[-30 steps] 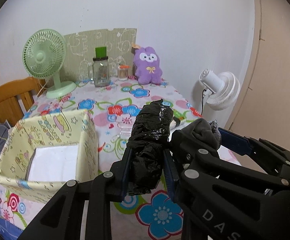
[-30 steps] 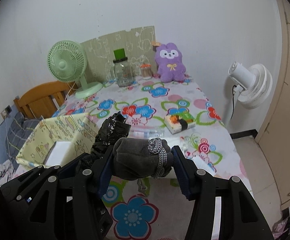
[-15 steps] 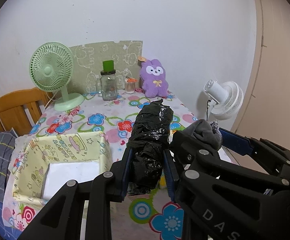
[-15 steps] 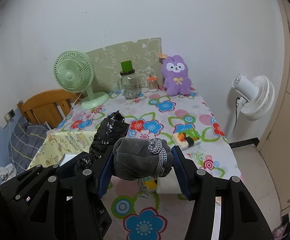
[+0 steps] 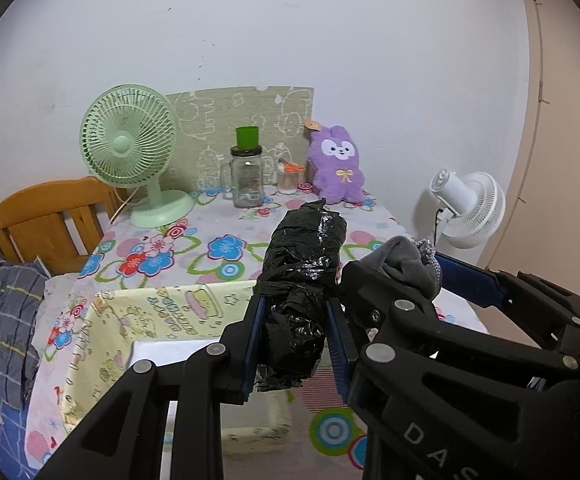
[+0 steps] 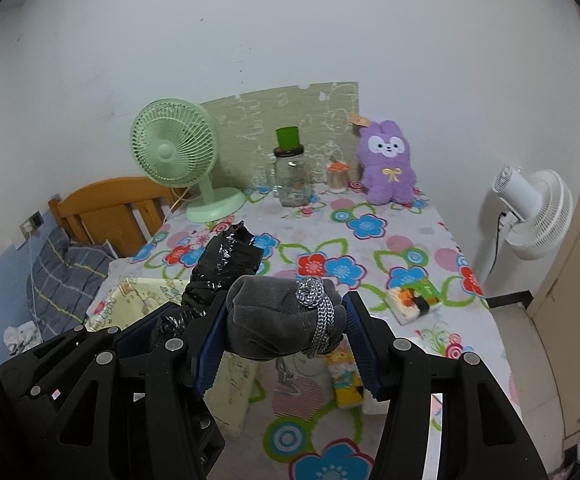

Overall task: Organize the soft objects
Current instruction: 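Lift the black bundle with the left tool while the right tool carries the glove toward the box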

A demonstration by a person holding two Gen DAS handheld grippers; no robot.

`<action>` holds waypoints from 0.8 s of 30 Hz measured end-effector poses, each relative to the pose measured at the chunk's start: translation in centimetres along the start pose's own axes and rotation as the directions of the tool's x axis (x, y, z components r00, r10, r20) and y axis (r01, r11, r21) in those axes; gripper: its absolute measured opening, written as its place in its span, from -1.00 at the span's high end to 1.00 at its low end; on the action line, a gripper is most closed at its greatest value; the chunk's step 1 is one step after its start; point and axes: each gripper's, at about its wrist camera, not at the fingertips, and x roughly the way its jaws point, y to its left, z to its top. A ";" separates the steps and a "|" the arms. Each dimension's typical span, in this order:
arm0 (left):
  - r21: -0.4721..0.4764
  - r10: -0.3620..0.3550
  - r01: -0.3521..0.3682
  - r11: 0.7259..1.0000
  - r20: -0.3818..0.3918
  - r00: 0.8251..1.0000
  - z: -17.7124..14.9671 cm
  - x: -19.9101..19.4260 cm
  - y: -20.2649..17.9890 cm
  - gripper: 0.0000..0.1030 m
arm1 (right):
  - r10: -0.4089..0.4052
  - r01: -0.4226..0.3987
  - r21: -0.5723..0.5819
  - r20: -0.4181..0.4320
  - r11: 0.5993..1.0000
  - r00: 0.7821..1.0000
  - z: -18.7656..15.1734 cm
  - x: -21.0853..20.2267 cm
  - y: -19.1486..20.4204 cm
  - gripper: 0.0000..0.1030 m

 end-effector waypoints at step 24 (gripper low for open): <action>-0.042 0.098 -0.102 0.994 -0.098 0.990 -1.3 3.7 8.4 0.40 | 0.112 -0.117 -0.045 -0.109 0.992 0.988 0.4 8.2 6.8 -0.15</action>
